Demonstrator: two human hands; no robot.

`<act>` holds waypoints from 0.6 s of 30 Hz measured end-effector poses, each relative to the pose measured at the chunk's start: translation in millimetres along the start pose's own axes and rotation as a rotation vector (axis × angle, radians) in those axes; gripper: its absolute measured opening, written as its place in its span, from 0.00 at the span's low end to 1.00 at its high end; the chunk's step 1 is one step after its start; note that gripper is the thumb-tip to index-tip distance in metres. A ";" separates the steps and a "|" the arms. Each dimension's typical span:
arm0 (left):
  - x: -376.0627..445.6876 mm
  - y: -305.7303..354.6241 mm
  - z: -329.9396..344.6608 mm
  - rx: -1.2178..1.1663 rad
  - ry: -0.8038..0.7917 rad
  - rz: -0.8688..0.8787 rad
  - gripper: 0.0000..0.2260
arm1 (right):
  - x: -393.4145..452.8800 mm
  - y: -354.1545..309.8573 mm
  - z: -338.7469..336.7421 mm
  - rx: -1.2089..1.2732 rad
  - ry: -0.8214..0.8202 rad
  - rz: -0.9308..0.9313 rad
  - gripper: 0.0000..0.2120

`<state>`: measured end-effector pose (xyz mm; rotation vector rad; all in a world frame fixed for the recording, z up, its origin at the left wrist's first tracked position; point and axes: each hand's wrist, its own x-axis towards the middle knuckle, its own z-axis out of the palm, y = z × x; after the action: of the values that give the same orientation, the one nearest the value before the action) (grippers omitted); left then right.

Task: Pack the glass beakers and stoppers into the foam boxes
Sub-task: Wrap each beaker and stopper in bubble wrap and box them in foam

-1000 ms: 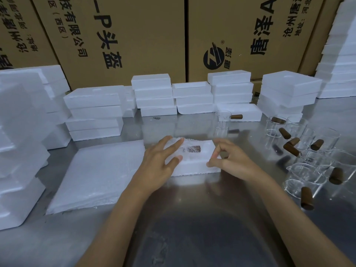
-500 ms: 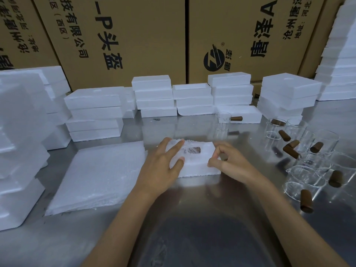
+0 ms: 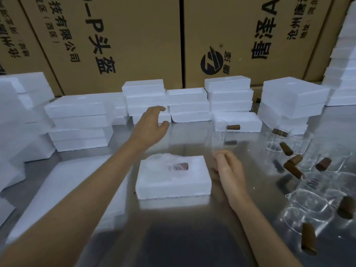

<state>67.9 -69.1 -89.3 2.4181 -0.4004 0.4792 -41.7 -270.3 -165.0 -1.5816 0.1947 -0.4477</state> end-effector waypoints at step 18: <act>202.9 -58.7 0.4 0.541 -0.078 -0.240 0.29 | 9.8 13.7 -4.7 0.070 -0.017 0.040 0.09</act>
<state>271.2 -58.3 -33.1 2.9638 -0.0016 0.4259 -32.7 -279.4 -176.8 -1.5095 0.1957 -0.4054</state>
